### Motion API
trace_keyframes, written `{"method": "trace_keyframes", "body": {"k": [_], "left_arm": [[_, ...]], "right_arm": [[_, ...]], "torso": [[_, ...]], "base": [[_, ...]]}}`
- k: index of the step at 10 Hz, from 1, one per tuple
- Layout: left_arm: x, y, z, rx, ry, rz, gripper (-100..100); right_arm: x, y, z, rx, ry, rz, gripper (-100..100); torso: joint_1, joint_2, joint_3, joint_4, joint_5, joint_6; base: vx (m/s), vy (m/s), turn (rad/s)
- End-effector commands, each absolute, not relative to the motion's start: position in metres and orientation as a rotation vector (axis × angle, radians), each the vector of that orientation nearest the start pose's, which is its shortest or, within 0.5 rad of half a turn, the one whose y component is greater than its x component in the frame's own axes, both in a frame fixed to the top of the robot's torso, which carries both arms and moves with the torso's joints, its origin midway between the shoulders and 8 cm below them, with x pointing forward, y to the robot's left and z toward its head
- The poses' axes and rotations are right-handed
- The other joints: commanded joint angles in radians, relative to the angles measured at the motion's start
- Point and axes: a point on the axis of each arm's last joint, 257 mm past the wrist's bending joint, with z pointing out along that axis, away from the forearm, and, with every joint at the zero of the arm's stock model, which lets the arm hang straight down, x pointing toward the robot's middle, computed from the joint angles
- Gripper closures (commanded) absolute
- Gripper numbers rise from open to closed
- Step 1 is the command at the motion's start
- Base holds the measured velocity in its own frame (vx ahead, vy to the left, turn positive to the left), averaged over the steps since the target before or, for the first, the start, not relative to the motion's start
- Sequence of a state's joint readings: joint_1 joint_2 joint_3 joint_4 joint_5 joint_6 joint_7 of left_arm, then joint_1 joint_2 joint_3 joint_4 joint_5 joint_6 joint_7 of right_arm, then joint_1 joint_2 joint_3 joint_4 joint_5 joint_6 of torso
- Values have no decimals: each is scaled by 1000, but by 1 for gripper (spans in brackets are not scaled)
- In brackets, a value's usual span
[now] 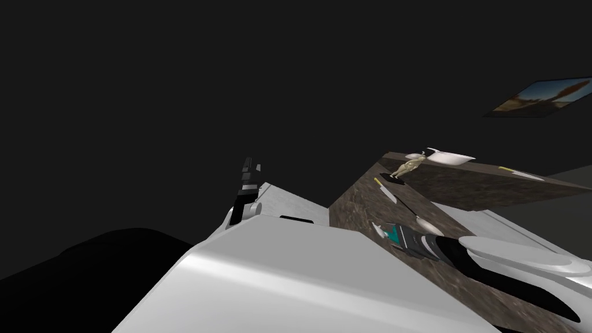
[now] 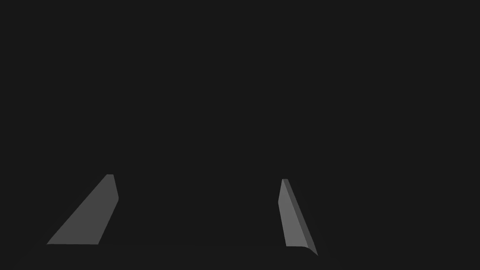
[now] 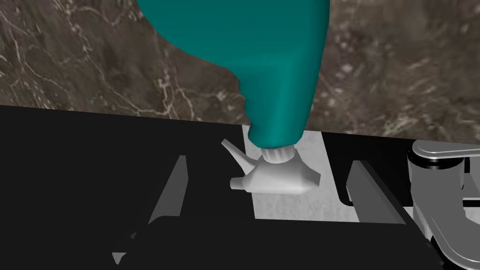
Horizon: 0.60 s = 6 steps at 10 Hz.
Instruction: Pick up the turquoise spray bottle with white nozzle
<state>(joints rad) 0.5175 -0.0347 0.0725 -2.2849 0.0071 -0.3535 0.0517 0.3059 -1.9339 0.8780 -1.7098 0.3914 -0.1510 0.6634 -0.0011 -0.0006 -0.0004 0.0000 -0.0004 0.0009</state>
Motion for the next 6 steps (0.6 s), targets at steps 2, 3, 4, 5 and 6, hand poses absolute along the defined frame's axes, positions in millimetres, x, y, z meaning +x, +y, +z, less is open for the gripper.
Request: {"method": "trace_keyframes", "body": {"k": [2, 3, 4, 5, 6], "left_arm": [[357, 316, -8, -830, 658, -1235, 0], [357, 316, -8, -830, 658, -1235, 0], [357, 316, -8, -830, 658, -1235, 0], [357, 316, -8, -830, 658, -1235, 0], [357, 316, -8, -830, 658, -1235, 0]], "right_arm": [[169, -595, -322, -1620, 2455, -342, -100], [169, -596, -322, -1639, 2446, -344, -100], [168, -596, -322, -1663, 2437, -346, -100], [169, -596, -322, -1653, 2440, -346, -100], [168, -596, -322, -1652, 2441, -346, 0]], "torso": [[-1, -1, -1, 0, 0, 0], [-1, -1, -1, 0, -1, 0], [0, 0, 0, 0, 0, 0], [1, 1, 1, 0, 0, 0], [1, 2, 1, 0, 0, 0]], "base": [[38, -34, 68], [7, -9, -8], [-5, 0, -5], [0, 0, 0], [0, 0, 0]]}}
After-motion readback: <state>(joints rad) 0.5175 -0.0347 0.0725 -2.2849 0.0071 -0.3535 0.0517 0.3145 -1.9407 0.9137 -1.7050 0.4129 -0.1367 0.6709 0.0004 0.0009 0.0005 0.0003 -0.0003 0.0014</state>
